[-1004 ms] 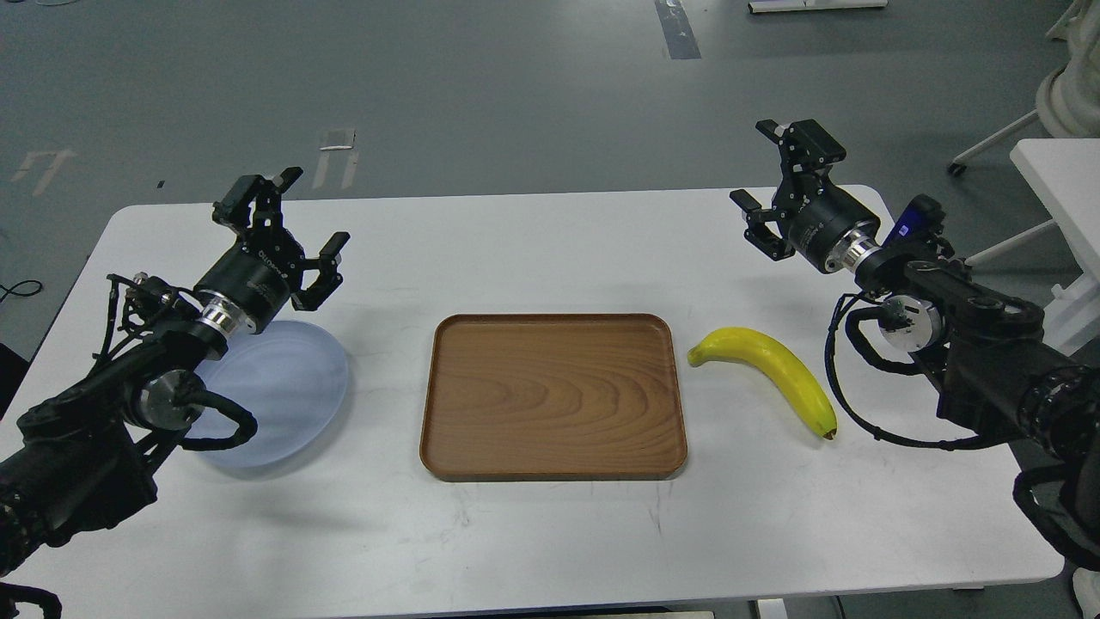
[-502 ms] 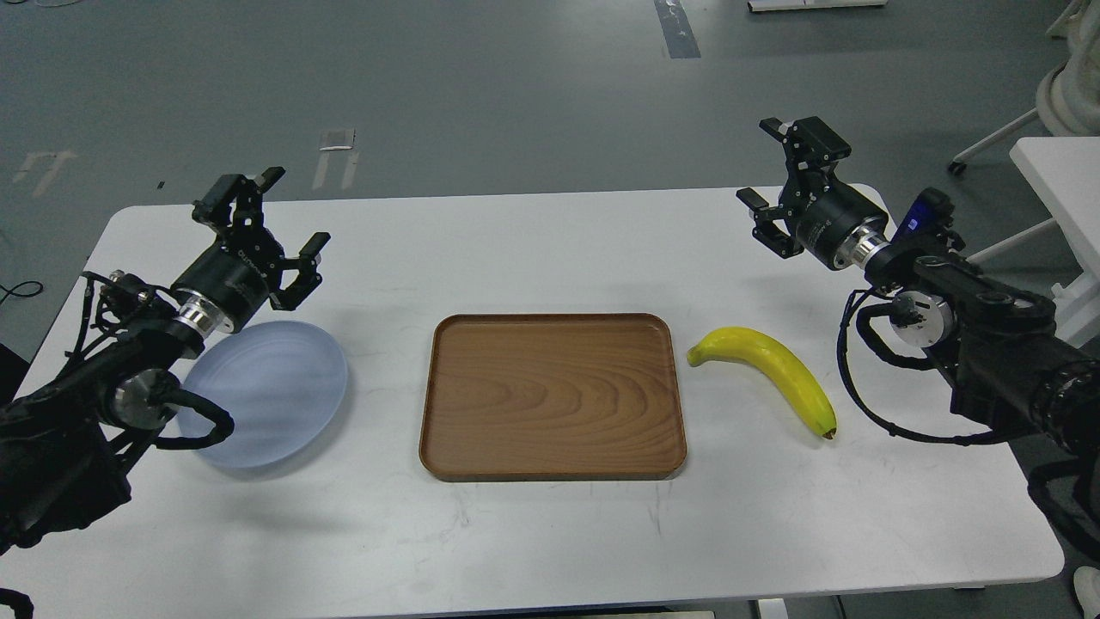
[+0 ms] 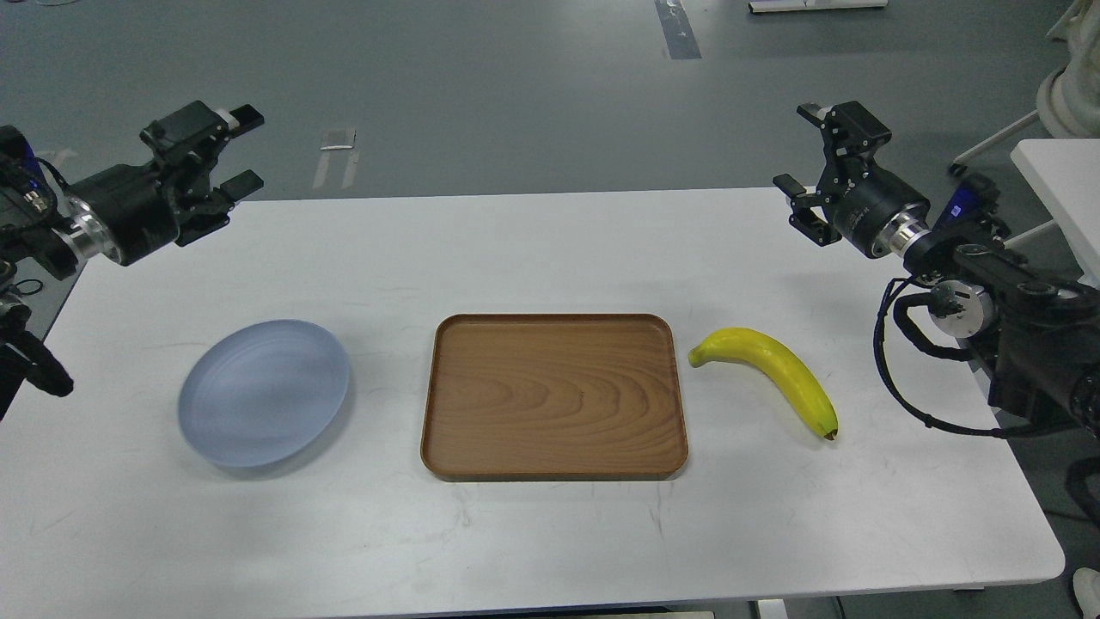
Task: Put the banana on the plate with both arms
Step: 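Move the left gripper down beside the light blue plate's rim, then grasp the light blue plate's rim with the left gripper, then carry the plate with the left gripper over the wooden tray, then release the plate onto the tray and lift the left gripper away, then lower the right gripper onto the yellow banana and grasp it, then lift the banana with the right gripper toward the plate, then lower the banana onto the plate, open the right gripper, withdraw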
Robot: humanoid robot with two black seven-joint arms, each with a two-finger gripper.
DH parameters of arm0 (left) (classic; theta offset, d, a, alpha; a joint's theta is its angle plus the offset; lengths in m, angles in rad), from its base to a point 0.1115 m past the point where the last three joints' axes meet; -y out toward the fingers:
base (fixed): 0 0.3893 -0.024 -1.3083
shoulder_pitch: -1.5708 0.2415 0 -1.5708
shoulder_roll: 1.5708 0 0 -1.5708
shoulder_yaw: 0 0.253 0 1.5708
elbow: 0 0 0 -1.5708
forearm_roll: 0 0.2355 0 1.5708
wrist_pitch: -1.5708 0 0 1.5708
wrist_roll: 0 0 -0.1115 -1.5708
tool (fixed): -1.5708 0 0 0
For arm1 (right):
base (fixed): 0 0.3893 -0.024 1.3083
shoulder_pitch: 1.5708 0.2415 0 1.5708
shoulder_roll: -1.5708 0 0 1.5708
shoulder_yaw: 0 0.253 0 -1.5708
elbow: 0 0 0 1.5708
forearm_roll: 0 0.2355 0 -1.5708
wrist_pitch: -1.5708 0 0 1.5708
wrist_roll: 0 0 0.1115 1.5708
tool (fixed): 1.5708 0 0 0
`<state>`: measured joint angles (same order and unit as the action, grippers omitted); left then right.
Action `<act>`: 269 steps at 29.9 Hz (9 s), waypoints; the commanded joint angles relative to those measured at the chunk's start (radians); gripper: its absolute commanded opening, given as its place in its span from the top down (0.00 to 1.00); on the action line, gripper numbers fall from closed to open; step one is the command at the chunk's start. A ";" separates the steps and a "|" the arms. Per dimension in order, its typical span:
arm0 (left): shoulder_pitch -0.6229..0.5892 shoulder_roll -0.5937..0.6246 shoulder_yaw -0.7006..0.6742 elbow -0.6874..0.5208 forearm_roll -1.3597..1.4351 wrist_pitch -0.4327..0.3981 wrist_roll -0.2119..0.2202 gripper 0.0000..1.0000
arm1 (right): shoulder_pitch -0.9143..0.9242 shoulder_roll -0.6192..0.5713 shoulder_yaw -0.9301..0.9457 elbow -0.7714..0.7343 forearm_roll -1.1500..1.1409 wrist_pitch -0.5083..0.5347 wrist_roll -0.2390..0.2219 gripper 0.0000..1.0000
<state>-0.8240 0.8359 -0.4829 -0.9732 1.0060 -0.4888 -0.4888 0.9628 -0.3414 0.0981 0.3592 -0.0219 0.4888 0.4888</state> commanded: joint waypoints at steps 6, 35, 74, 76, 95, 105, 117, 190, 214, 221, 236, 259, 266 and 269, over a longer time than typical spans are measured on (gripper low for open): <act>0.063 0.107 0.059 -0.088 0.538 0.000 0.000 0.00 | -0.009 0.004 -0.002 0.000 -0.001 0.000 0.000 0.00; 0.163 0.011 0.276 0.226 0.527 0.184 0.000 0.29 | -0.009 0.004 0.000 0.029 -0.001 0.000 0.000 0.00; -0.263 -0.279 0.426 0.088 0.528 0.084 0.000 1.00 | -0.001 -0.042 -0.002 0.023 -0.001 0.000 0.000 0.00; -0.276 -0.363 0.444 0.149 0.528 0.084 0.000 1.00 | 0.001 -0.057 -0.002 0.024 -0.001 0.000 0.000 0.00; -0.274 -0.719 0.558 0.438 0.519 0.058 0.000 1.00 | -0.003 -0.097 -0.002 0.026 -0.001 0.000 0.000 0.00; -0.271 -0.721 0.558 0.444 0.510 0.055 0.000 0.03 | -0.003 -0.102 -0.001 0.027 -0.001 0.000 0.000 0.00; -0.307 -0.592 0.503 0.420 -0.252 0.047 0.000 0.02 | -0.003 -0.149 -0.002 0.069 -0.003 0.000 0.000 0.00; -0.007 -0.342 0.150 0.330 -0.856 0.000 0.000 0.02 | 0.339 -0.097 -0.689 0.379 -1.383 0.000 0.000 0.88; -0.010 -0.340 0.147 0.330 -0.854 0.000 0.000 0.02 | 0.567 0.116 -0.689 0.466 -1.092 0.000 0.000 0.87; -0.009 -0.342 0.147 0.335 -0.856 0.000 0.000 0.02 | 0.519 0.219 -0.742 0.415 -1.044 0.000 0.000 0.80; -0.010 -0.344 0.145 0.335 -0.856 0.000 0.000 0.02 | 0.471 0.240 -0.744 0.399 -0.977 0.000 0.000 0.66; -0.010 -0.344 0.142 0.338 -0.857 0.000 0.000 0.02 | 0.453 0.099 -0.534 0.334 -0.929 0.000 0.000 0.03; -0.009 -0.363 0.142 0.341 -0.862 0.000 0.000 0.02 | 0.283 -0.024 -0.208 0.241 -0.571 0.000 0.000 0.00; -0.009 -0.389 0.142 0.343 -0.863 0.000 0.000 0.02 | 0.165 -0.027 -0.070 0.234 -0.420 0.000 0.000 0.00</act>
<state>-0.8324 0.4693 -0.3404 -0.6327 0.1450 -0.4887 -0.4888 1.2350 -0.3614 -0.1078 0.6032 -0.5866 0.4886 0.4886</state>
